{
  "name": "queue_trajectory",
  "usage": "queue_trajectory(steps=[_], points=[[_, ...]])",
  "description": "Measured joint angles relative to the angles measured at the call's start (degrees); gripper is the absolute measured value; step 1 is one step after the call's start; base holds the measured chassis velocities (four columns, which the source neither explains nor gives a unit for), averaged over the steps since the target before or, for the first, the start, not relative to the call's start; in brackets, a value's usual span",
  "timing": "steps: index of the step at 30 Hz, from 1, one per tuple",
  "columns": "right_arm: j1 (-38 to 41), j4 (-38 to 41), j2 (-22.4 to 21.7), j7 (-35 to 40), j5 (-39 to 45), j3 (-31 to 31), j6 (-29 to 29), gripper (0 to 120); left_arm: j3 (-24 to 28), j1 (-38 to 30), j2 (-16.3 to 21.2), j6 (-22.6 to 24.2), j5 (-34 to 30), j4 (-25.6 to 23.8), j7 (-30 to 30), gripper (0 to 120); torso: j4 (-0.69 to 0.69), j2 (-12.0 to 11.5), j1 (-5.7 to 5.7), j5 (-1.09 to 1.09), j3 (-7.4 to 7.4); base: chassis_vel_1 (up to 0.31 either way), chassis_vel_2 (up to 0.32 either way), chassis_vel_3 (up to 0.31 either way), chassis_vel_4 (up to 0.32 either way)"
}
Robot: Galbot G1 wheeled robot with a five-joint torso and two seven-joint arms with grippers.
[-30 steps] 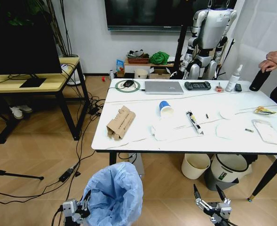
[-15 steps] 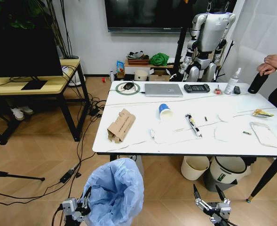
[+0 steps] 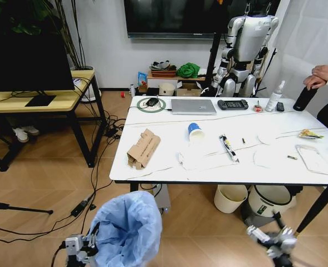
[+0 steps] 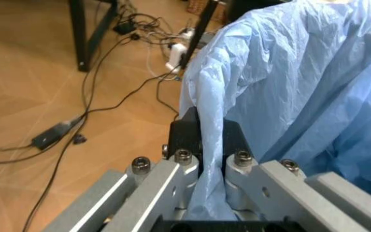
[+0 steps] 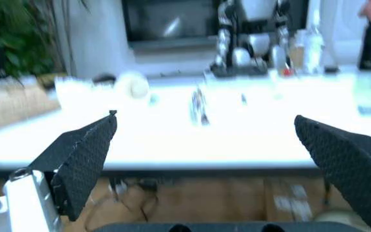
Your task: Pick up the trash bin and place the trash from the table into it.
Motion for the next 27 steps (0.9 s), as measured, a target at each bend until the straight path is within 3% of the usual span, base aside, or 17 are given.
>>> queue_trajectory(steps=[10, 18, 24, 27], points=[[3.1, 4.7, -8.6, 3.4, 8.4, -1.6, -7.6, 100, -1.4, 1.1, -0.8, 2.6, -1.6, -2.2, -1.8, 0, 0.02, -0.1, -0.05, 0.02, -0.07, 0.000, 0.000, 0.000, 0.000], [9.8, 3.2, -22.4, 6.4, 14.7, -6.3, -11.6, 100, -2.4, 2.1, -2.9, 3.3, -1.1, -4.6, -2.4, 0, 0.03, -0.3, -0.12, 0.01, -0.15, 0.000, 0.000, 0.000, 0.000], [12.5, 0.9, -24.1, 8.1, 14.4, -7.6, -8.7, 100, -2.5, 2.5, -3.7, 2.5, -0.5, -5.2, -1.6, 0, 0.01, -0.4, -0.18, 0.00, -0.21, 0.000, 0.000, 0.000, 0.000], [17.1, -0.2, -24.6, 10.6, 13.5, -8.3, -14.9, 100, -3.3, 1.8, -4.2, 4.0, -1.1, -5.0, 0.1, 0, 0.00, -0.4, -0.21, -0.03, -0.24, 0.000, 0.000, 0.000, 0.000]])
